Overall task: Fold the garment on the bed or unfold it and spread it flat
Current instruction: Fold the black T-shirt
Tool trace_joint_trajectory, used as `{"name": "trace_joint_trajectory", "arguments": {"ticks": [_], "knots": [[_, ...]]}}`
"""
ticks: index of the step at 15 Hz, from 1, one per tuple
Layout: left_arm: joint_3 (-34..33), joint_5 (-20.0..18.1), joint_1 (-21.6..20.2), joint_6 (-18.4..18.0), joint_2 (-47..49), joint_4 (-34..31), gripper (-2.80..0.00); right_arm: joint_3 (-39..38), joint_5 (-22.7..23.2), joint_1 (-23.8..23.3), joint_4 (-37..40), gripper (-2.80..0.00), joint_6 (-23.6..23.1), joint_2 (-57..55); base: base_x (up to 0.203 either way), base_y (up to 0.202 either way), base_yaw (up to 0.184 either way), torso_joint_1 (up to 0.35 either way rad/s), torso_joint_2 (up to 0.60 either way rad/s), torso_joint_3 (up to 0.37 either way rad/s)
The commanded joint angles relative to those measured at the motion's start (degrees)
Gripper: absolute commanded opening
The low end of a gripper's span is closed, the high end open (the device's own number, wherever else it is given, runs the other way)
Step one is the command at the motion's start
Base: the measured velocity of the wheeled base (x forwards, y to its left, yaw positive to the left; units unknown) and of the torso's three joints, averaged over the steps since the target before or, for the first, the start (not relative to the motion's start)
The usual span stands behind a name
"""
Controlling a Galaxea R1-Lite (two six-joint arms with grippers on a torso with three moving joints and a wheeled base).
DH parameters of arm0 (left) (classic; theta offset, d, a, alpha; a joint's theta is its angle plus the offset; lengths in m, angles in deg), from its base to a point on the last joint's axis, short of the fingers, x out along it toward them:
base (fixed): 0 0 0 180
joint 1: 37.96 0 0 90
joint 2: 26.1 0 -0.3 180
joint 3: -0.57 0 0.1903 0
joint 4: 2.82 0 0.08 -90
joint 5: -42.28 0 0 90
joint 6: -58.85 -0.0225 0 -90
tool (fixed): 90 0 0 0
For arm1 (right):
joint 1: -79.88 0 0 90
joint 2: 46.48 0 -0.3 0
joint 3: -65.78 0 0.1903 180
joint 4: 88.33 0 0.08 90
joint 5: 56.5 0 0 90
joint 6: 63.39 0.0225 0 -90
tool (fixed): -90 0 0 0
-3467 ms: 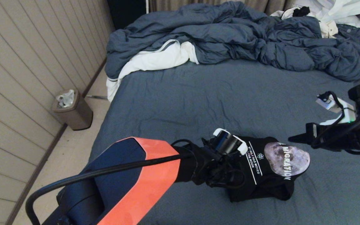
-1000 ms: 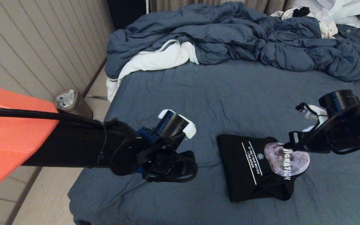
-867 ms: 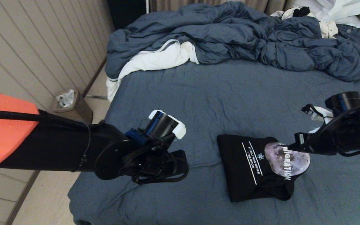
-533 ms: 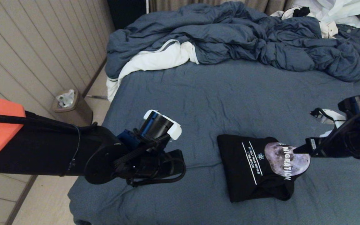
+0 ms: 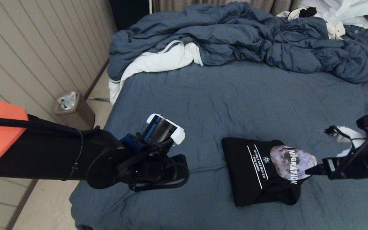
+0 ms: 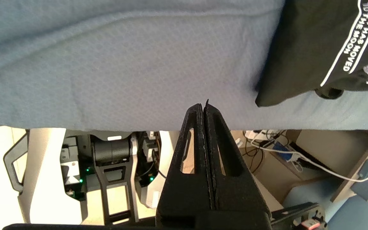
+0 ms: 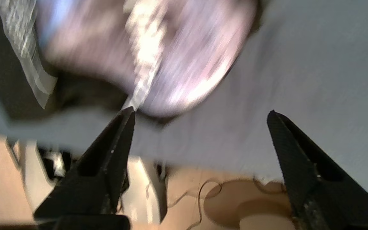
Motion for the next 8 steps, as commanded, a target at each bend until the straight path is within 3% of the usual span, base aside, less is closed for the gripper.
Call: {"name": "trace_joint_trajectory", "arguments": {"ticks": [1, 4, 8], "knots": [[-0.4, 0.0, 0.0, 0.2, 0.2, 0.2, -2.8, -7.5, 0.2, 2.6, -0.2, 0.0, 0.1, 5.0, 0.0, 0.0, 0.0, 0.0, 0.0, 0.0], [-0.8, 0.0, -0.1, 0.3, 0.1, 0.2, -2.8, -11.6, 0.1, 6.9, -1.4, 0.0, 3.8, 3.2, 0.0, 0.0, 0.0, 0.0, 0.0, 0.0], [-0.9, -0.1, -0.4, 0.3, 0.5, 0.2, -2.8, -13.0, -0.7, 7.9, -13.3, 0.0, 9.7, -3.8, 0.0, 0.0, 0.0, 0.0, 0.0, 0.0]]}}
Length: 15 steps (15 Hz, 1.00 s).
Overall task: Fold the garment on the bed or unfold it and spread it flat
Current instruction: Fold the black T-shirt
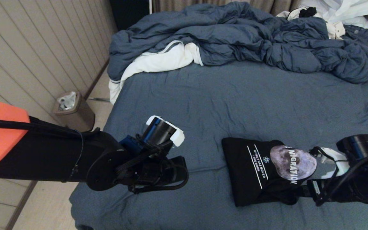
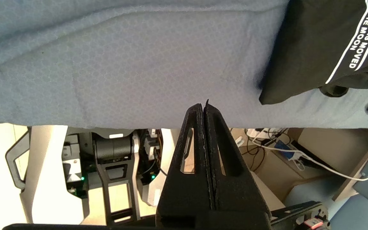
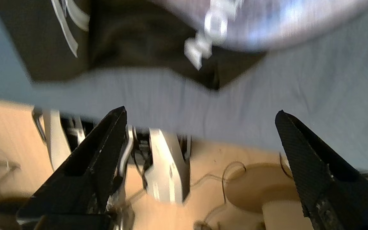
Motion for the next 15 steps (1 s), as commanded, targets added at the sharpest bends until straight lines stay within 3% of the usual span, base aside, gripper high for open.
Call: {"name": "trace_joint_trajectory", "arguments": {"ticks": [1, 10, 11, 15], "knots": [[0.0, 0.1, -0.3, 0.3, 0.8, 0.0, -2.8, -0.2, -0.2, 0.3, -4.2, 0.0, 3.8, -3.8, 0.0, 0.0, 0.0, 0.0, 0.0, 0.0], [0.1, -0.1, -0.6, 0.3, 0.8, 0.0, -2.8, 0.0, -4.1, 1.2, -8.1, 0.0, 6.4, -7.7, 0.0, 0.0, 0.0, 0.0, 0.0, 0.0], [0.1, -0.1, -0.7, 0.3, 0.9, 0.0, -2.8, 0.1, -4.1, 1.2, -8.1, -2.8, 6.4, -7.7, 0.0, 0.0, 0.0, 0.0, 0.0, 0.0], [0.1, -0.6, -0.7, 0.3, 1.1, 0.0, -2.8, -0.2, -4.1, 1.2, -8.3, -2.8, 6.4, -7.4, 0.0, 0.0, 0.0, 0.0, 0.0, 0.0]]}}
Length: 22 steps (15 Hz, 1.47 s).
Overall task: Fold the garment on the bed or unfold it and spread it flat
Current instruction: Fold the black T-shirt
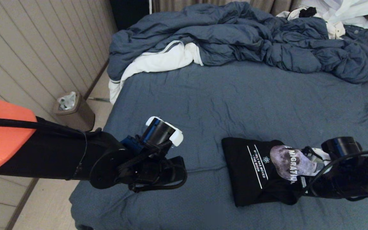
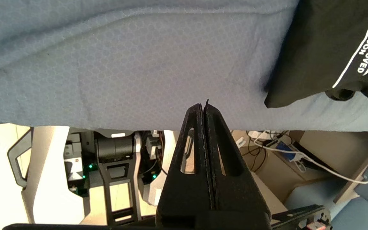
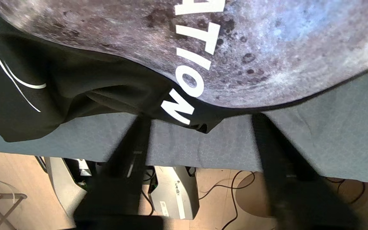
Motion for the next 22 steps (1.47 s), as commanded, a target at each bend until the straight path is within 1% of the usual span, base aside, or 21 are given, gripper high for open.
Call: {"name": "trace_joint_trajectory", "arguments": {"ticks": [1, 7, 10, 11, 12, 13, 14, 15, 22], "knots": [[0.0, -0.3, -0.1, 0.4, 0.3, 0.0, -2.8, -0.2, 0.1, 0.0, 0.0, -2.8, 0.0, 0.1, 0.0, 0.0, 0.0, 0.0, 0.0, 0.0], [0.2, -0.6, -0.8, 0.4, 0.3, 0.0, -2.8, 1.2, 0.2, -0.2, -0.4, -2.8, 0.1, -1.3, 0.0, 0.0, 0.0, 0.0, 0.0, 0.0], [0.2, -0.6, -0.8, 0.4, 0.3, 0.0, -2.8, 0.6, 0.5, 0.3, -0.1, -2.8, 0.3, 1.6, 0.0, 0.0, 0.0, 0.0, 0.0, 0.0], [0.1, -0.6, -0.8, 0.4, 0.2, 0.0, -2.8, 0.0, 0.7, 0.8, -0.1, -2.8, 0.8, 3.5, 0.0, 0.0, 0.0, 0.0, 0.0, 0.0], [0.1, -0.6, -0.8, 0.4, 0.1, 0.0, -2.8, -0.3, 0.7, 1.3, -0.1, -2.8, 3.0, 5.6, 0.0, 0.0, 0.0, 0.0, 0.0, 0.0], [0.1, -0.6, -0.8, 0.4, 0.1, 0.0, -2.8, -0.5, 0.8, 1.8, -0.1, 0.0, 6.3, 7.6, 0.0, 0.0, 0.0, 0.0, 0.0, 0.0], [0.1, -0.6, -0.8, 0.4, 0.2, 0.0, -2.8, -0.8, 0.8, 2.0, 0.1, 0.0, 8.2, 8.7, 0.0, 0.0, 0.0, 0.0, 0.0, 0.0], [0.1, -0.6, -0.8, 0.4, 0.2, 0.0, -2.8, -1.4, 0.8, 1.9, 0.0, 0.0, 8.5, 8.6, 0.0, 0.0, 0.0, 0.0, 0.0, 0.0], [0.1, -0.6, -0.8, 0.4, 0.4, 0.0, -2.8, -1.3, 0.7, 2.1, -0.5, 0.0, 8.3, 3.5, 0.0, 0.0, 0.0, 0.0, 0.0, 0.0]]}}
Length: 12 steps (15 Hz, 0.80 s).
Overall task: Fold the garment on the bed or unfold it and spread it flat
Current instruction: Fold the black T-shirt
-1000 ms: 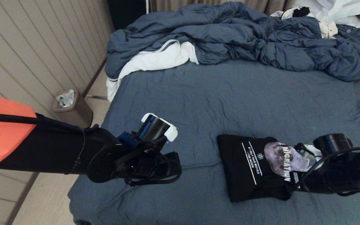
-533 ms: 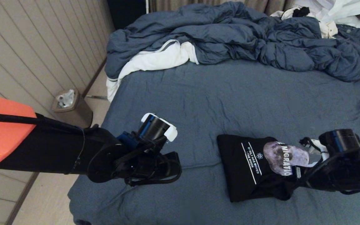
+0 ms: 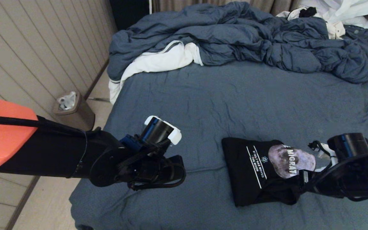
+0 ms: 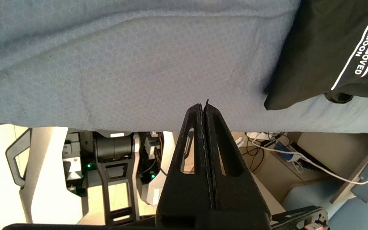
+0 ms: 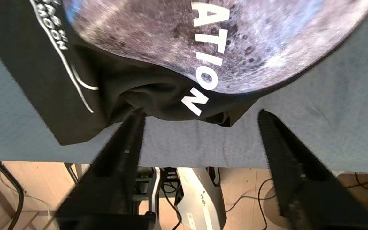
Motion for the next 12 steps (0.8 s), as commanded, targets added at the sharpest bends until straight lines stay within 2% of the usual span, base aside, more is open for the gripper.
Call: {"name": "trace_joint_trajectory", "arguments": {"ticks": [1, 5, 9, 10, 12], "knots": [[-0.1, 0.0, 0.0, 0.3, 0.3, 0.0, -2.8, 0.1, 0.0, -0.1, -0.7, 0.0, 0.0, -3.2, 0.0, 0.0, 0.0, 0.0, 0.0, 0.0], [-0.1, -0.8, 0.0, 0.3, 0.4, 0.0, -2.8, 0.2, 0.0, -0.2, -7.5, 0.0, 0.6, -7.7, 0.0, 0.0, 0.0, 0.0, 0.0, 0.0], [0.0, -0.8, 0.0, 0.3, 1.1, 0.0, -2.8, 1.4, 0.0, -0.2, -7.6, 0.0, 1.6, -8.1, 0.0, 0.0, 0.0, 0.0, 0.0, 0.0], [0.0, -0.8, 0.0, 0.3, 1.1, 0.0, -2.8, 1.4, 0.0, -0.2, -7.6, -2.8, 1.6, -8.0, 0.0, 0.0, 0.0, 0.0, 0.0, 0.0], [-0.1, -0.8, 0.0, 0.3, 1.2, 0.0, -2.8, 1.2, 0.0, -0.1, -7.6, -2.8, 1.5, -7.9, 0.0, 0.0, 0.0, 0.0, 0.0, 0.0]]}}
